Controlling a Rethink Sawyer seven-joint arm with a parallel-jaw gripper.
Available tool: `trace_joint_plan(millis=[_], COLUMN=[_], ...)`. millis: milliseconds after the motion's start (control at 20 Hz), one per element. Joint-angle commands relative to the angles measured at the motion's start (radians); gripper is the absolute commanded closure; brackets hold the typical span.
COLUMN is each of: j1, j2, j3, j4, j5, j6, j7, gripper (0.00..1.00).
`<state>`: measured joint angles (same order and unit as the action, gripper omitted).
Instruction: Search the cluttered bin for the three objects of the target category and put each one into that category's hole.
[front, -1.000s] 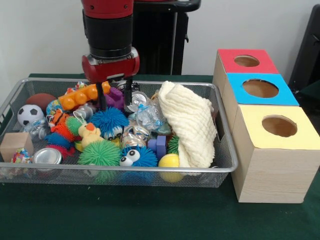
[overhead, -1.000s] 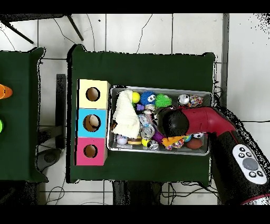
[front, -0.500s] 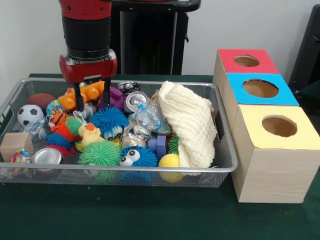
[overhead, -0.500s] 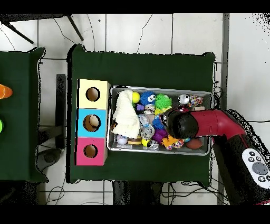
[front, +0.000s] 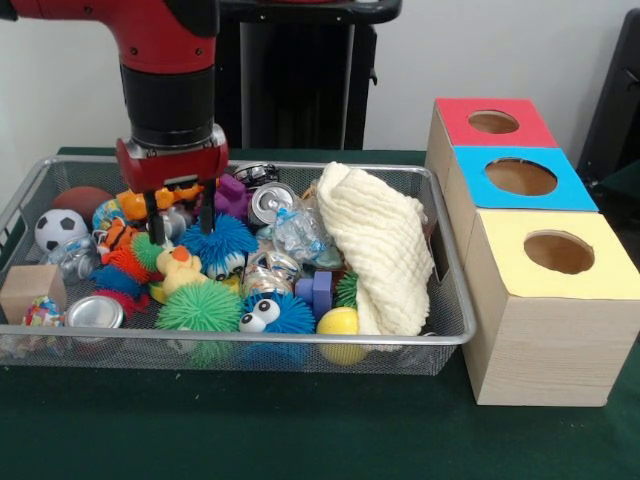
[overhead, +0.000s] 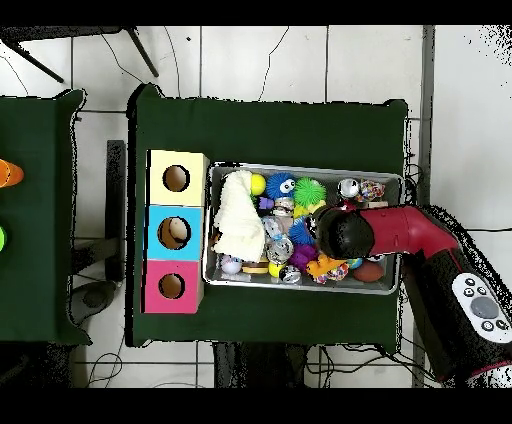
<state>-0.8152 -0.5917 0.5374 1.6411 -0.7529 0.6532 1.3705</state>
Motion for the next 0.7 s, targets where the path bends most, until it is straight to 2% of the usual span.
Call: trace_joint_plan(millis=[50, 250, 700], j1=[0.013, -0.004, 0.001], j2=[0.101, 0.117, 0.127], j3=[0.065, 0.085, 0.080], j4=[-0.089, -0.101, -0.150], j5=[-0.075, -0.072, -0.088], j6=[-0.012, 0.003, 0.061], j7=[-0.212, -0.249, -0.280], gripper=[0.00, 0.00, 0.00])
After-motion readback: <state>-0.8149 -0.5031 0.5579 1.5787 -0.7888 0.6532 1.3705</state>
